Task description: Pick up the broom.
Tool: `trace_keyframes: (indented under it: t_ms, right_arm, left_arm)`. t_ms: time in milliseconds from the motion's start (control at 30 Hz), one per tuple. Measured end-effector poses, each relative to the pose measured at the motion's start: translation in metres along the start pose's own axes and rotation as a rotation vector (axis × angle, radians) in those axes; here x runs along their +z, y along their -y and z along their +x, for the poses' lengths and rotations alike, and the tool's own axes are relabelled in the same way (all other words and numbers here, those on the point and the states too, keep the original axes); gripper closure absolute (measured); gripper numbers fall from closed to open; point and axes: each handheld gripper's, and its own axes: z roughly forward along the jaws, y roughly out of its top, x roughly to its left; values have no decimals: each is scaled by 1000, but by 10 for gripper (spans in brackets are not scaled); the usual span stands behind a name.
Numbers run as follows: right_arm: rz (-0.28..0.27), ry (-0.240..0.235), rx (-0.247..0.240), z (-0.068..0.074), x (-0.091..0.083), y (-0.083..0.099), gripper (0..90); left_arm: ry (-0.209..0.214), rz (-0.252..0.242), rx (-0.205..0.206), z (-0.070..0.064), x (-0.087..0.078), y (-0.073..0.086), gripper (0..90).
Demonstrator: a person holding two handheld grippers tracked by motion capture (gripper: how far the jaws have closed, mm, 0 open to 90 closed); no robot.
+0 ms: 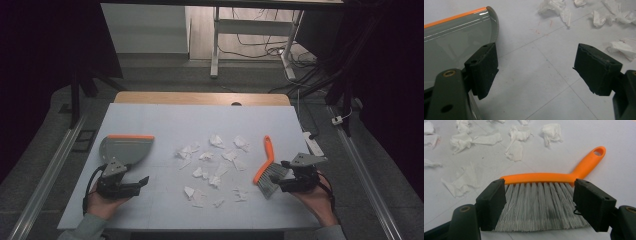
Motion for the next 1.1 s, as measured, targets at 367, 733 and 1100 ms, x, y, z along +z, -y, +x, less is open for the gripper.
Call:
trace_keyframes:
  t_ms: [367,733,1100]
  right_arm:
    - [37,13,48,0,-5,-23,281]
    - [203,109,170,-17,5,-66,287]
    - [385,146,366,-41,40,-92,314]
  left_arm:
    - [1,5,10,-1,1,0,205]
    - [-2,0,16,-2,-1,0,205]
    - [30,1,44,-4,0,2,209]
